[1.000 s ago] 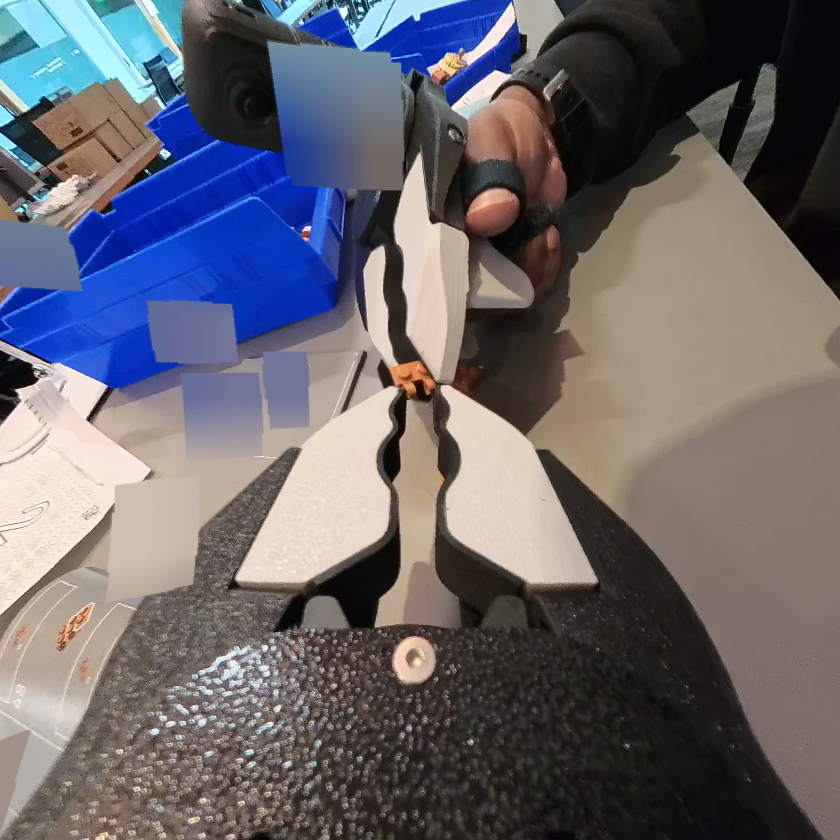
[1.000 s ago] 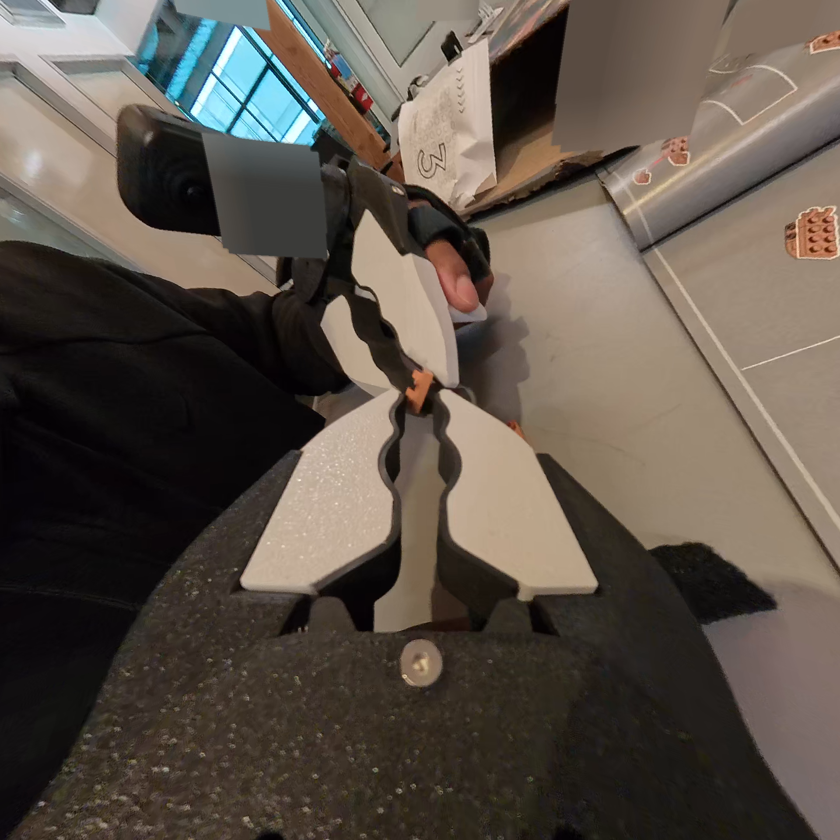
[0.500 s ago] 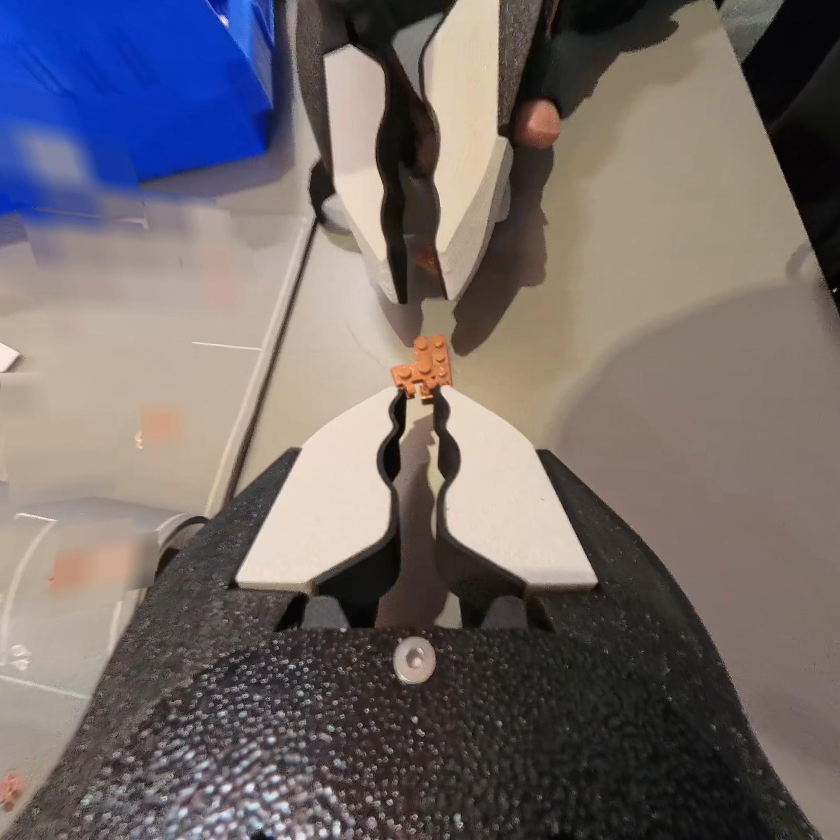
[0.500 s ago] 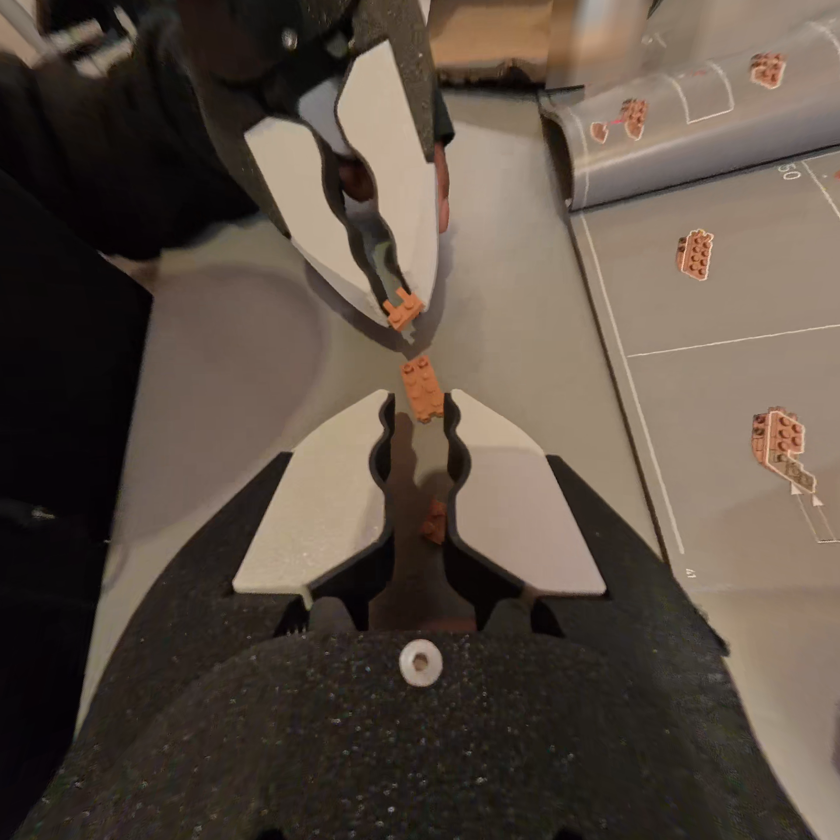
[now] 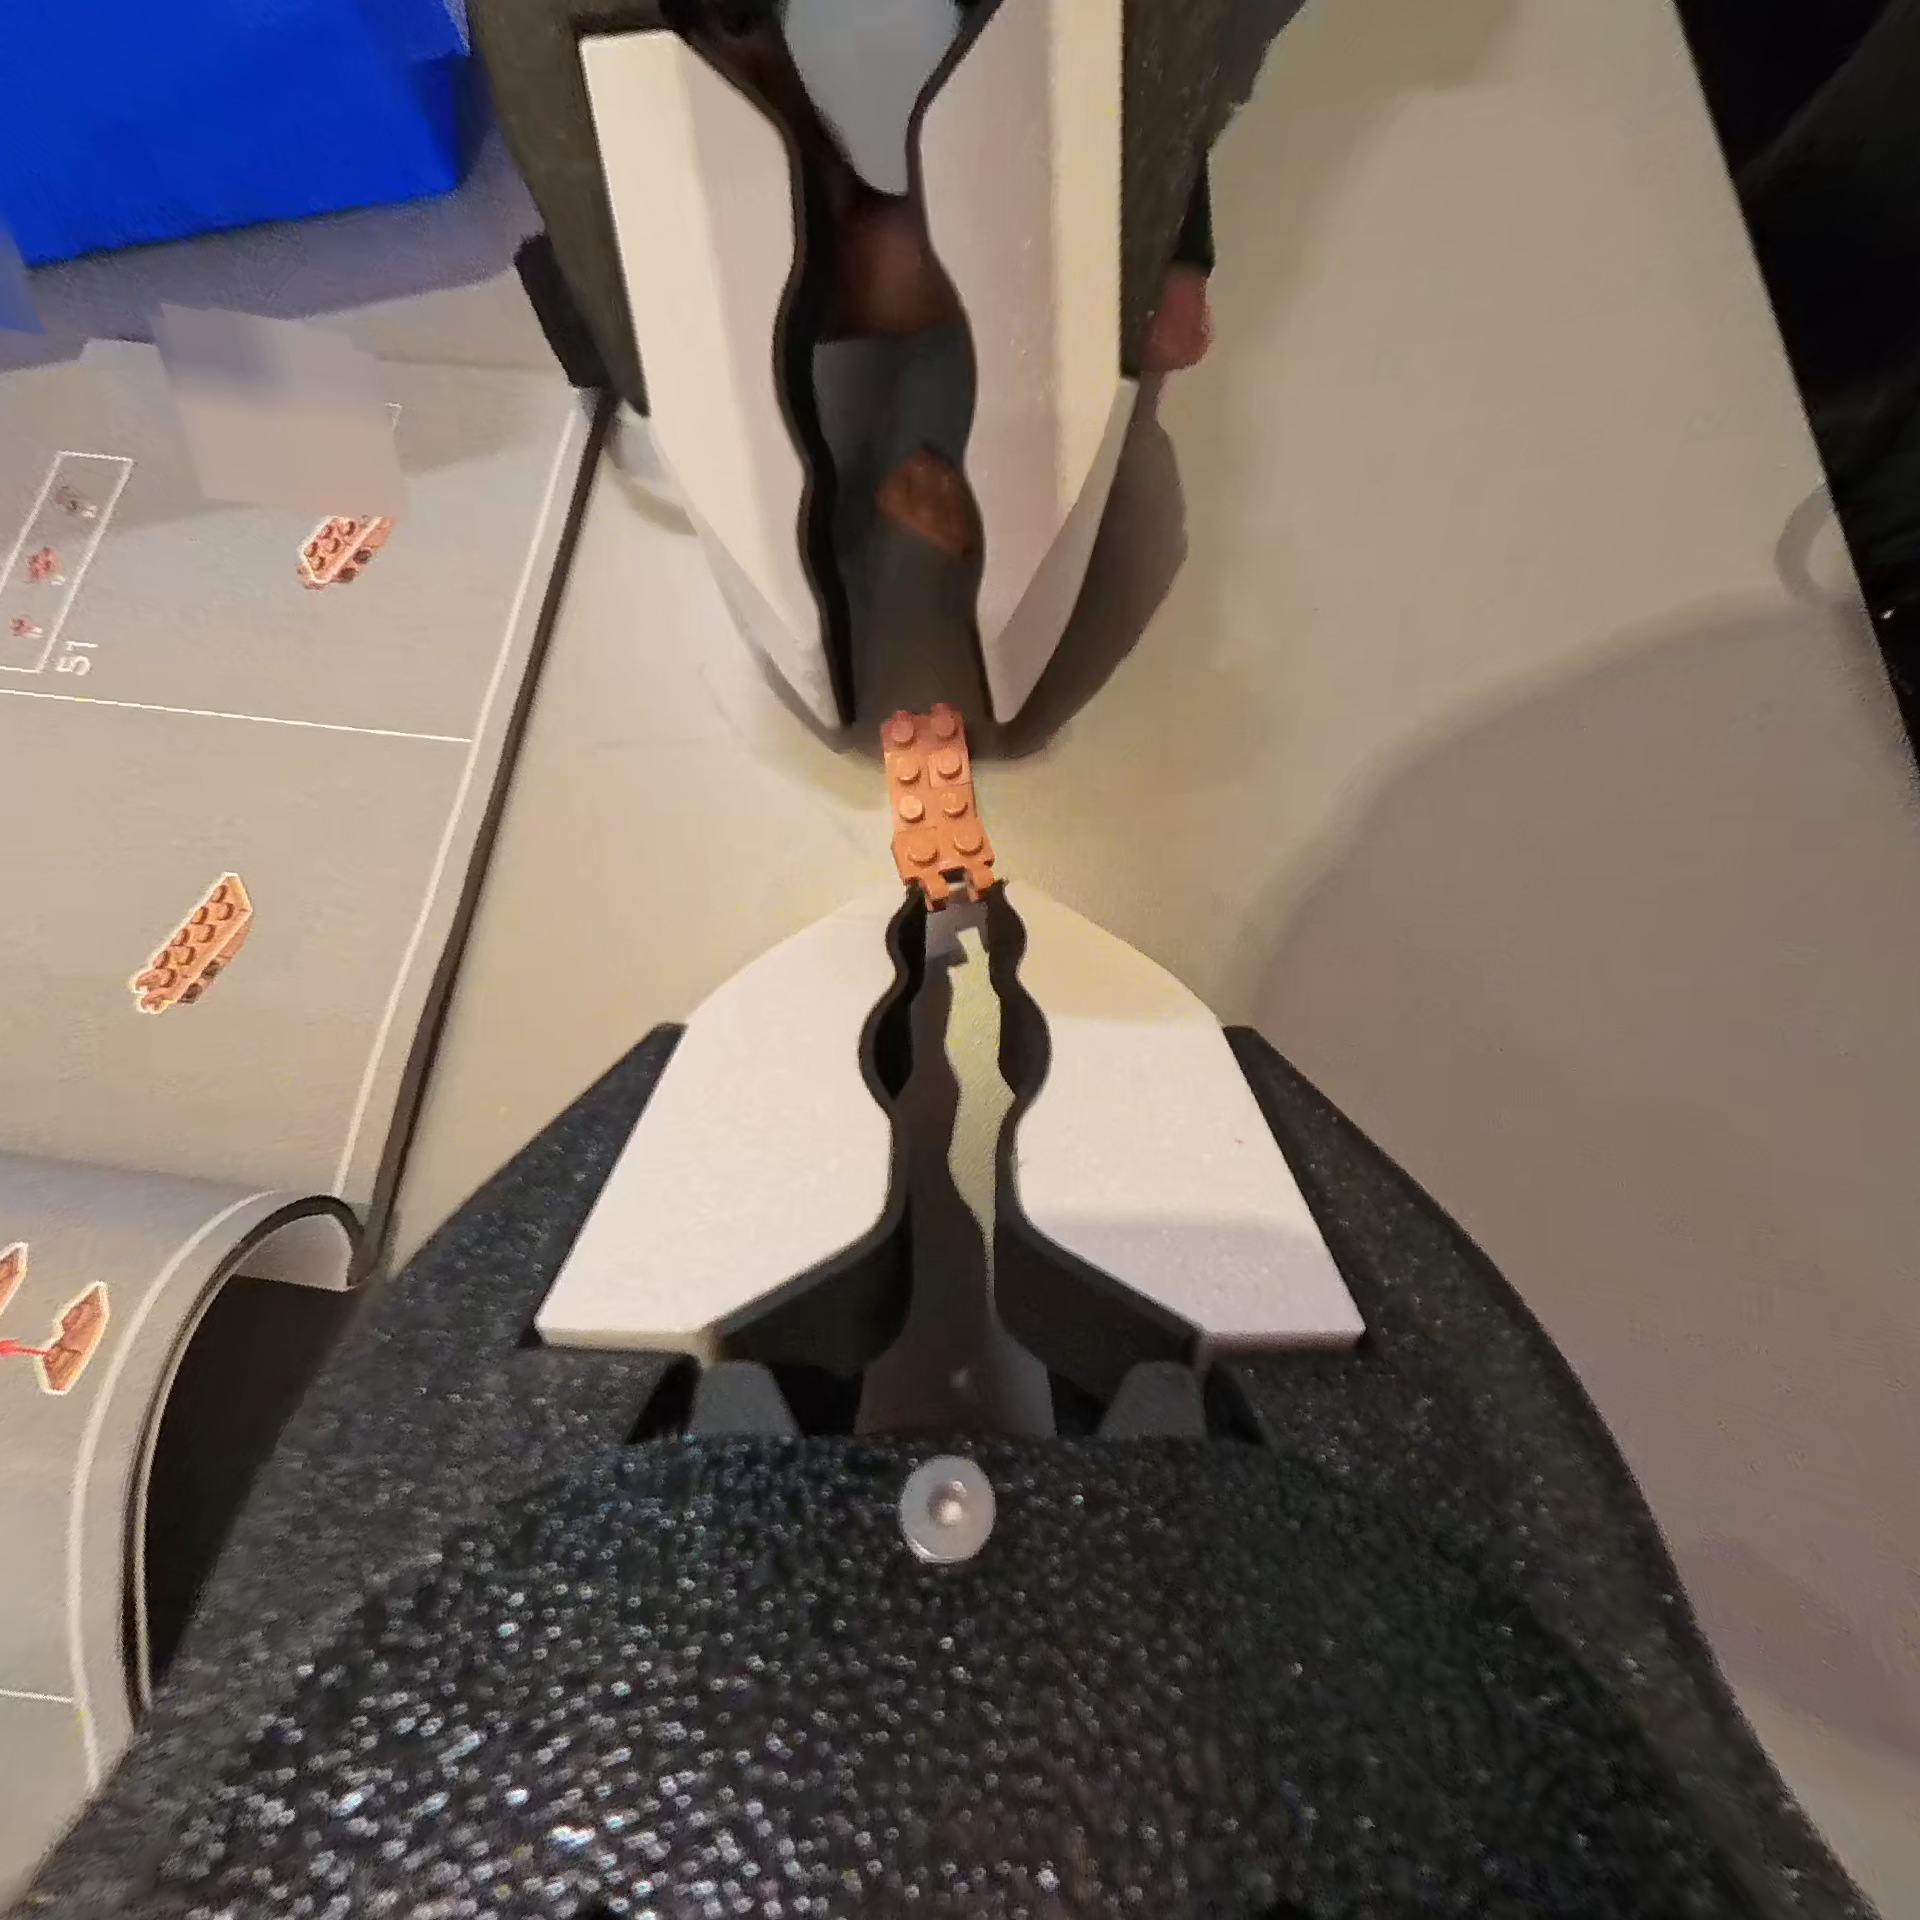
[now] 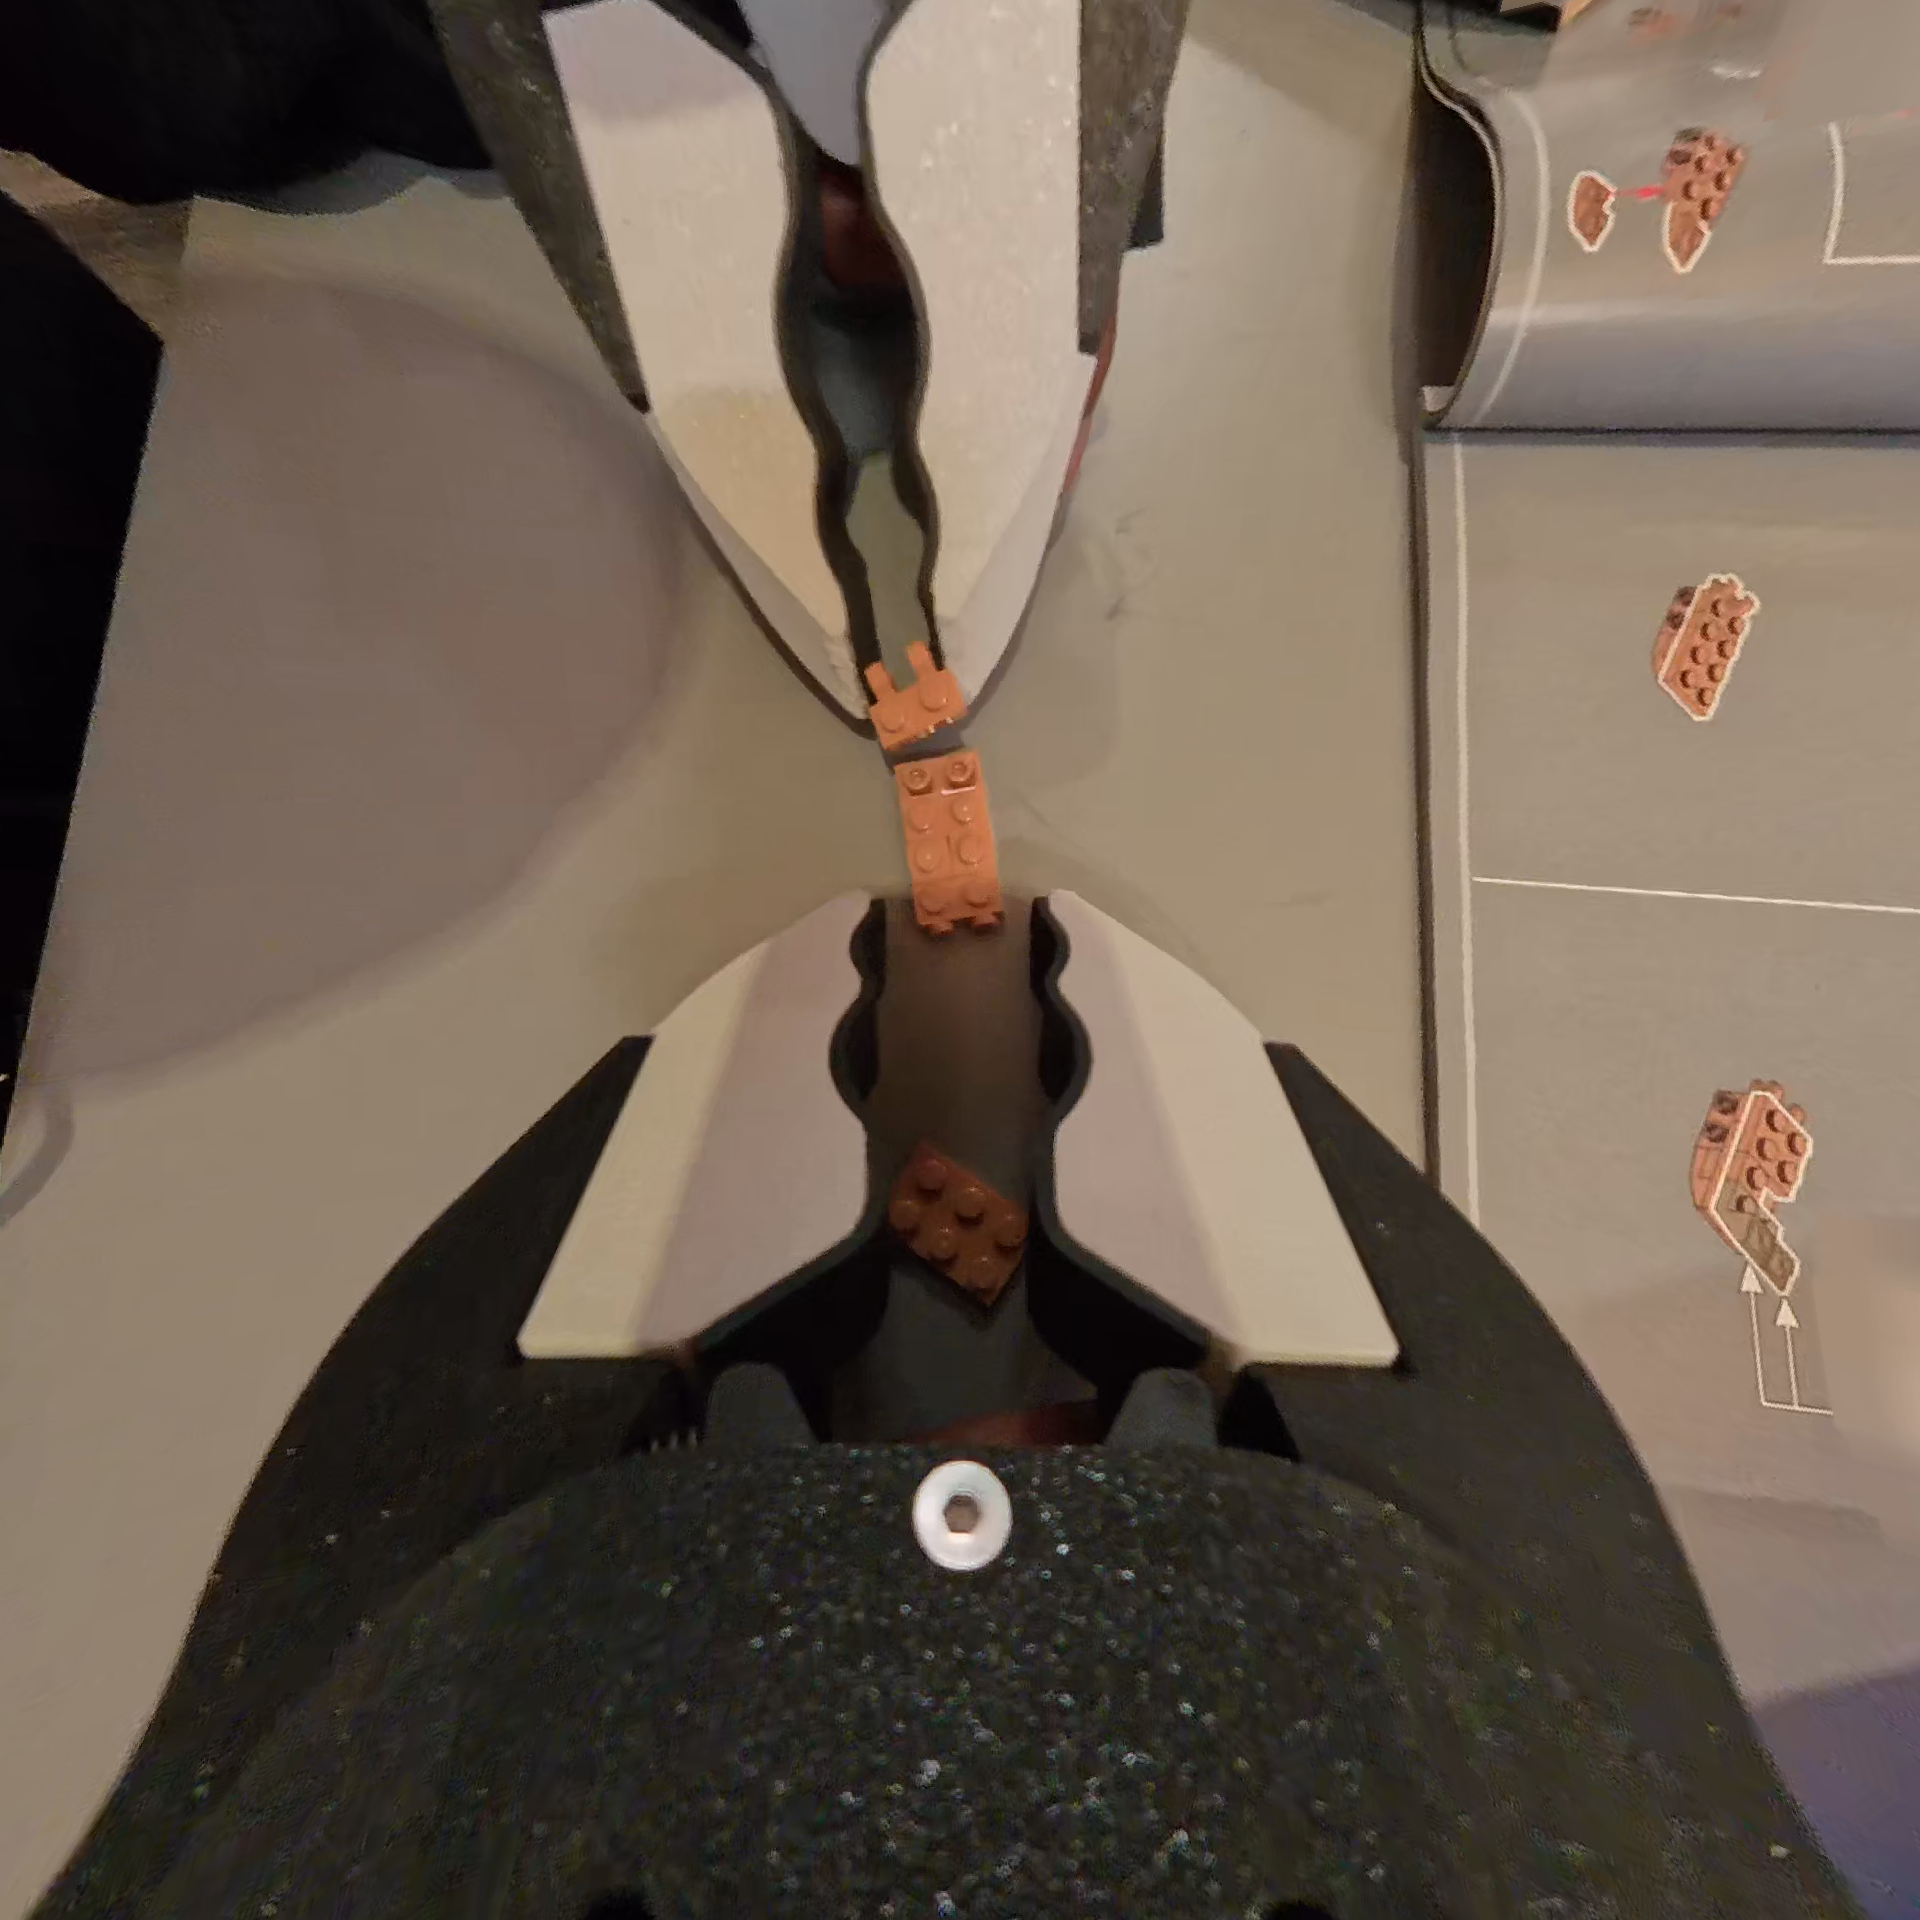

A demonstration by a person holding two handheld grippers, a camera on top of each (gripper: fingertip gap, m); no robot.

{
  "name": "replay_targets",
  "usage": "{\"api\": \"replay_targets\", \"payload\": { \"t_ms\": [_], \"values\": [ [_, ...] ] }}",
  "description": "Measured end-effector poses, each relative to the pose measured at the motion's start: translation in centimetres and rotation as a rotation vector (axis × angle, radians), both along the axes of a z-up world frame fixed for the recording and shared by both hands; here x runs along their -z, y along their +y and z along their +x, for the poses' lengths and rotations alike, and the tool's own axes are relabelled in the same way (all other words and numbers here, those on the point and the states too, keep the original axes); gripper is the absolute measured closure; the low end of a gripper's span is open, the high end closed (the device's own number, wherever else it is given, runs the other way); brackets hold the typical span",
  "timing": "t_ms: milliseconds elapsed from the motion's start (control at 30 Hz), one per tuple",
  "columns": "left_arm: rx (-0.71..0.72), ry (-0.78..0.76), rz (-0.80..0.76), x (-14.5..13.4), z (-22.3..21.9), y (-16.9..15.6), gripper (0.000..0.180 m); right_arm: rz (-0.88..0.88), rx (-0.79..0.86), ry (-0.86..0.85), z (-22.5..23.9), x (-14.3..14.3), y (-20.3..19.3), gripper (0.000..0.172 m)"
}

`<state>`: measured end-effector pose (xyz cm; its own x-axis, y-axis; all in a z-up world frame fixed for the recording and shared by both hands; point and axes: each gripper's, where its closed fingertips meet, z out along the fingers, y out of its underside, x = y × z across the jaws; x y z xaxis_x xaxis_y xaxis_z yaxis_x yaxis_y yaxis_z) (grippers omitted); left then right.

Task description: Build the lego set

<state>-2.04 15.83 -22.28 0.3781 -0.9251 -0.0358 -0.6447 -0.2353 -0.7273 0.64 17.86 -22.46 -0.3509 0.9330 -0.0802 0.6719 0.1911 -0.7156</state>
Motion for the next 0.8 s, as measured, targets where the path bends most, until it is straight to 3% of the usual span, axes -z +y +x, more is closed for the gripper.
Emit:
{"api": "replay_targets", "payload": {
  "t_ms": [333, 800],
  "values": [
    [-0.006, -0.006, -0.021, 0.3, 0.0, 0.0, 0.169, 0.062, -0.102, 0.084, 4.0, -1.8, 1.0, 0.139],
    [-0.008, -0.006, -0.020, 0.3, 0.1, 0.1, 0.169, 0.101, -0.091, 0.004, 4.9, 0.5, 2.1, 0.144]
  ]
}}
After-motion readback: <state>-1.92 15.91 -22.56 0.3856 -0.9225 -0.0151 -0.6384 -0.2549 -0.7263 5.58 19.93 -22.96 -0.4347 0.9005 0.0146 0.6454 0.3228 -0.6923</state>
